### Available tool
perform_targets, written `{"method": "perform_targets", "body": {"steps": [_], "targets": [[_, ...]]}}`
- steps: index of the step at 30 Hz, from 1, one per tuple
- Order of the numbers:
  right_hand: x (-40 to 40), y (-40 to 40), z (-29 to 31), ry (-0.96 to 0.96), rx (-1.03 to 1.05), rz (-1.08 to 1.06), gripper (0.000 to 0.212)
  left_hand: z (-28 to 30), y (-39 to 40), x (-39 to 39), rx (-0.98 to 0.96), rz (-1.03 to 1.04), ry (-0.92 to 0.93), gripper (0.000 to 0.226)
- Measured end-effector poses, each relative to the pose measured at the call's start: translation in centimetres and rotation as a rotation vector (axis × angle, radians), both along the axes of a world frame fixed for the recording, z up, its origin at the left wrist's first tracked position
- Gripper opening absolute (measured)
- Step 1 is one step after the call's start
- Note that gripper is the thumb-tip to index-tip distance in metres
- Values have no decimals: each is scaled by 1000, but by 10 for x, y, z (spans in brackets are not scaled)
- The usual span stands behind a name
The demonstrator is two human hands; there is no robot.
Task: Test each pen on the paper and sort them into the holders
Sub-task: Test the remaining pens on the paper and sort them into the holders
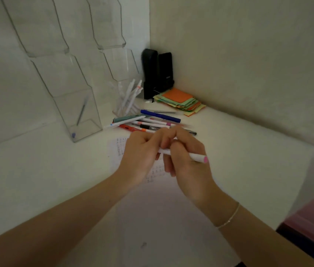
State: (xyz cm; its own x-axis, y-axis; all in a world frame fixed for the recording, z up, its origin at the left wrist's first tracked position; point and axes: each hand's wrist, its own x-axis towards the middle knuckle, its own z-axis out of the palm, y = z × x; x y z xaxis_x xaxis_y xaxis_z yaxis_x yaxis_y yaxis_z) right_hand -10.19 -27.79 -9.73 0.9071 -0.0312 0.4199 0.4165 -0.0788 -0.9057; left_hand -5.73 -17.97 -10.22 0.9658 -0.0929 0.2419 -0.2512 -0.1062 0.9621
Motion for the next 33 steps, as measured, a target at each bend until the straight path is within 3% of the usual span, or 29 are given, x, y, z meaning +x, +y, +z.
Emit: {"method": "perform_targets", "body": {"steps": [4,8,11,14,16,19,22,24,29,31,33], "targets": [[-21,-52,21,19,-50,-195,21,6,-54,-10,7,-146,58,56],[-55,-121,23,10,-19,-470,14,5,-123,-20,180,-266,-54,37],[-90,-169,-2,-115,57,-771,17,-11,-170,-22,336,-331,-85,27],[-122,-210,-45,-125,53,-1004,17,-30,-198,-33,605,-449,-271,18],[-137,-235,-87,33,-10,-1094,22,-43,-207,-42,767,-498,-453,22],[-152,-263,-158,443,-176,-1045,15,-56,-212,-48,932,-467,-633,32],[-159,-274,-208,859,-375,-901,14,-58,-211,-48,961,-442,-691,41],[-160,-275,-221,1014,-435,-842,17,-58,-210,-48,983,-428,-705,44],[-152,-286,-227,1078,-455,-762,42,-56,-211,-51,1053,-401,-750,38],[-144,-291,-206,974,-325,-887,34,-53,-210,-51,1057,-422,-758,36],[-133,-293,-171,742,-221,-1052,17,-45,-206,-51,963,-477,-694,34]]}}
